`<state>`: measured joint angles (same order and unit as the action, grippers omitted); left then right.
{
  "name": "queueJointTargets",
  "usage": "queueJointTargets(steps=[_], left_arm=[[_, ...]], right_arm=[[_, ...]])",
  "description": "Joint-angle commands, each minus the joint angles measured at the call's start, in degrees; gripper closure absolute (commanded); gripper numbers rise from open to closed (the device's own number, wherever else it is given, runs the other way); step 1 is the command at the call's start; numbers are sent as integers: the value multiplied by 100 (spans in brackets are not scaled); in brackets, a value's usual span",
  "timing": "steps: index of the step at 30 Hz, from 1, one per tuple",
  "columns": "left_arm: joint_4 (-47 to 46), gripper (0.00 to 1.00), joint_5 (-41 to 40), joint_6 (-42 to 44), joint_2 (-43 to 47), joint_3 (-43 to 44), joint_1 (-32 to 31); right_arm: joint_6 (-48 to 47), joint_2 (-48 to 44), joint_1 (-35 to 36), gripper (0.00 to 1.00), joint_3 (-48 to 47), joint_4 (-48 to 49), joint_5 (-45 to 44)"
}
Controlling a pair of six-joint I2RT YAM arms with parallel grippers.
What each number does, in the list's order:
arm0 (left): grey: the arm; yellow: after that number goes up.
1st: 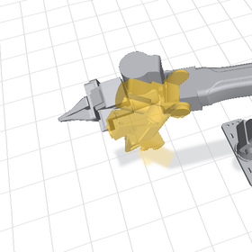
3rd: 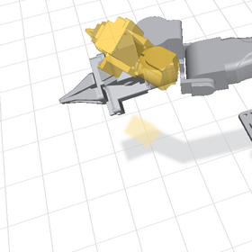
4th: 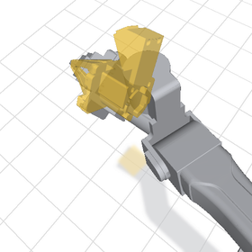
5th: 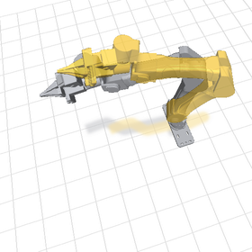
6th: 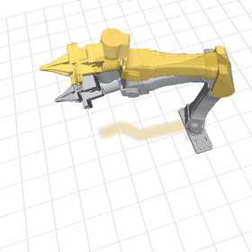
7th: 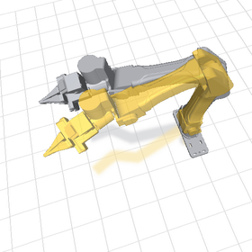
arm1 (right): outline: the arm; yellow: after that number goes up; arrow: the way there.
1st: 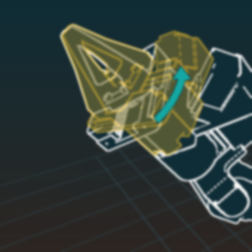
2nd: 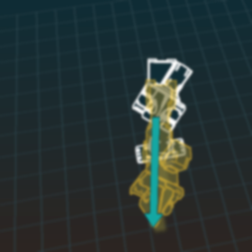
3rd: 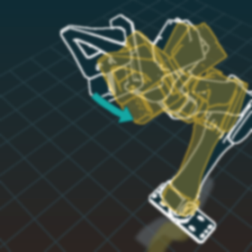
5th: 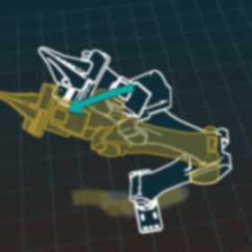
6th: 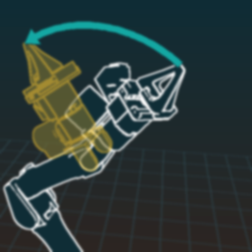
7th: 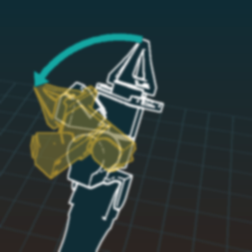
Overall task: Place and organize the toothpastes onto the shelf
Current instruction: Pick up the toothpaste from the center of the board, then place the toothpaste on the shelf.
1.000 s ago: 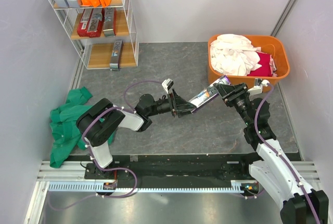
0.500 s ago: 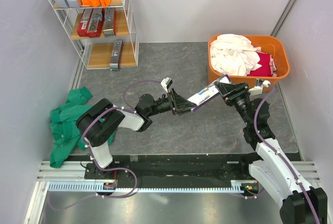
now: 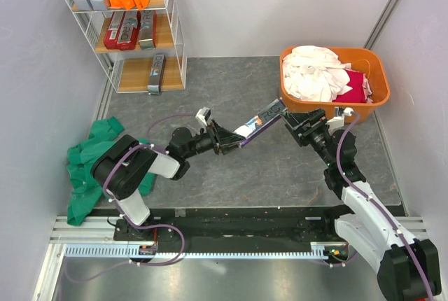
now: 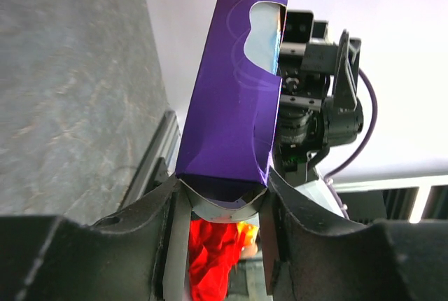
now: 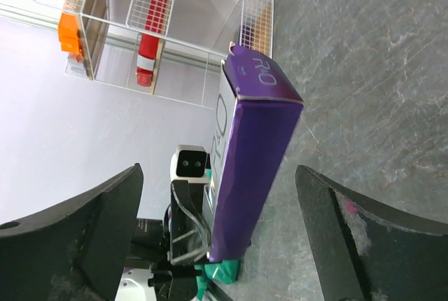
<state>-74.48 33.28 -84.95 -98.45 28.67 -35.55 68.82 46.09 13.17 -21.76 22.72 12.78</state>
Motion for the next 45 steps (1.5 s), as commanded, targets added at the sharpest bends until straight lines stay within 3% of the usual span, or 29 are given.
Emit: queueJointTargets(steps=[1, 9, 21, 25, 33, 38, 45], left_arm=[[-2071, 64, 91, 84, 450, -273, 390], [-2071, 65, 521, 22, 959, -967, 1418], [-1466, 65, 1348, 92, 1811, -1715, 3658], [-614, 66, 1559, 347, 2521, -1742, 4424], [2925, 69, 1524, 1716, 4035, -1329, 5698], [3484, 76, 1497, 1763, 3931, -1249, 6138], [2720, 77, 1726, 1332, 2886, -1048, 6508]], right_arm=[[-35, 129, 19, 2, 31, 259, 199], [-53, 217, 10, 2, 66, 242, 234], [-96, 296, 19, 2, 119, 242, 278], [-105, 366, 19, 2, 119, 268, 287], [-114, 515, 19, 2, 110, 338, 357], [-132, 559, 19, 2, 93, 347, 357], [-184, 682, 19, 2, 32, 347, 410]])
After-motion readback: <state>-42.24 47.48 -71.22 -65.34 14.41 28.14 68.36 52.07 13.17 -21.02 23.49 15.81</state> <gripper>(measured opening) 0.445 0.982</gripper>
